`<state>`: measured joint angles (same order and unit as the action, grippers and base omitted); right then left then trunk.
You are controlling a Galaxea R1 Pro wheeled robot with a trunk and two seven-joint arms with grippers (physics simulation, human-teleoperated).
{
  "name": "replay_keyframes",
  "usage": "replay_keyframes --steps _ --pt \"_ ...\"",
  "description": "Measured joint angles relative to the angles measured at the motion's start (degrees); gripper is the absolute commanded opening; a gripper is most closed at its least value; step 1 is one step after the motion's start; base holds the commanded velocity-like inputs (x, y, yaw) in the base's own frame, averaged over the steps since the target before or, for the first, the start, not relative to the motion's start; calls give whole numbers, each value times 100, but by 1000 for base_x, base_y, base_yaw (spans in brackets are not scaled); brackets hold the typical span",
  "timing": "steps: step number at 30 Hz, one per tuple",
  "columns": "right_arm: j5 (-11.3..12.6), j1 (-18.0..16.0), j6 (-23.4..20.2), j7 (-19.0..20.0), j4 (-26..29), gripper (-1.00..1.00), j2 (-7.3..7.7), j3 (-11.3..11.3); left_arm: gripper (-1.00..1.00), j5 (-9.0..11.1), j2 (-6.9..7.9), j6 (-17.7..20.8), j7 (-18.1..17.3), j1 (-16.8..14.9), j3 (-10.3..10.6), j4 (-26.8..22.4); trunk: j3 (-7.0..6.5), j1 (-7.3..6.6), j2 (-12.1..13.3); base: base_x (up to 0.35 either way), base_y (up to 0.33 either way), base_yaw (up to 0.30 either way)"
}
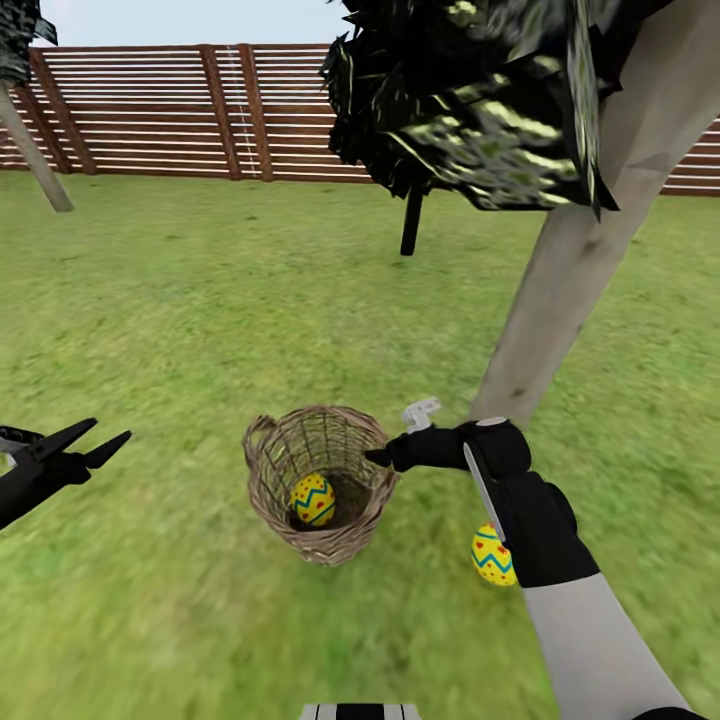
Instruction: Take the three Easter eggs out of the wicker basket on the lawn in the garden, then place them on the lawn next to a single tree (choose any tree) so that all three eggs are next to the same tree and none are left in the basket.
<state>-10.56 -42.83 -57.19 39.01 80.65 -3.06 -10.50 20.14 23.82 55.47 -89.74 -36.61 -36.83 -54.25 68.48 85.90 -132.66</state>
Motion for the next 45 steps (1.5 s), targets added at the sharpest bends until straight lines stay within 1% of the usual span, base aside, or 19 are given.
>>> replay_keyframes --steps 4,8,11,12,13,14,16,22,24,25,26,29,31,33,34,38,41,45 --pt "10 5 -2 -217 -2 100 -5 -6 100 1 -7 0 0 0 1 1 0 0 0 24 25 267" --pt "8 6 1 -460 -18 100 -30 -6 100 4 -9 0 -1 -4 1 -11 0 -2 0 166 168 78" --pt "5 7 7 -809 -88 100 -77 -6 100 10 -12 -2 -1 -2 1 -26 0 -2 0 213 213 14" --pt "9 7 12 -1166 -152 100 -139 -5 100 12 -14 -1 -1 -4 1 -32 0 -2 0 222 220 4" --pt "15 7 12 -1240 -172 100 -151 -5 100 10 -15 -1 -1 -5 1 -33 0 -2 0 224 221 2" --pt "17 7 24 -1386 -249 100 -175 -5 100 7 -17 -2 -1 -4 1 -30 0 -2 0 225 222 1" --pt "19 7 40 -1491 -400 100 -191 -8 100 5 -18 -6 -1 -3 1 -29 0 -2 0 225 222 1" --pt "3 6 48 -1574 -849 100 -201 -14 100 7 -18 -9 0 -2 2 -28 0 -1 0 121 120 0" --pt "-2 7 40 -1660 -1010 100 -206 -14 100 7 -18 -5 0 -1 2 -26 0 0 0 17 17 0" --pt "1 8 38 -1859 -1154 100 -222 -13 100 7 -18 -2 0 -1 2 -21 0 0 0 9 9 0" --pt "8 9 36 -1940 -1206 100 -234 -13 100 7 -18 -2 0 -1 2 -20 0 0 0 6 6 0" --pt "17 7 46 -2398 -1498 100 -338 -14 100 7 -18 -1 0 -1 2 -15 0 0 0 3 3 0" --pt "23 6 52 -2591 -1646 100 -386 -24 100 7 -18 -4 0 -1 2 -7 0 0 0 0 0 0" --pt "33 6 59 -2693 -1794 100 -411 -211 100 7 -24 -5 0 -1 8 -16 0 0 0 0 0 0" --pt "49 6 60 -2731 -1868 100 -417 -431 100 7 -25 -5 0 -1 9 -20 0 0 0 0 0 0" --pt "63 6 63 -2796 -1946 100 -435 -825 100 7 -23 -4 0 -1 10 -17 0 0 0 0 0 0" --pt "49 6 63 -2812 -1942 100 -479 -901 100 7 -25 -5 0 -1 10 -9 0 0 0 0 0 0" --pt "45 6 63 -2815 -1936 100 -491 -922 100 7 -27 -3 0 -1 11 -3 0 0 0 0 0 0"
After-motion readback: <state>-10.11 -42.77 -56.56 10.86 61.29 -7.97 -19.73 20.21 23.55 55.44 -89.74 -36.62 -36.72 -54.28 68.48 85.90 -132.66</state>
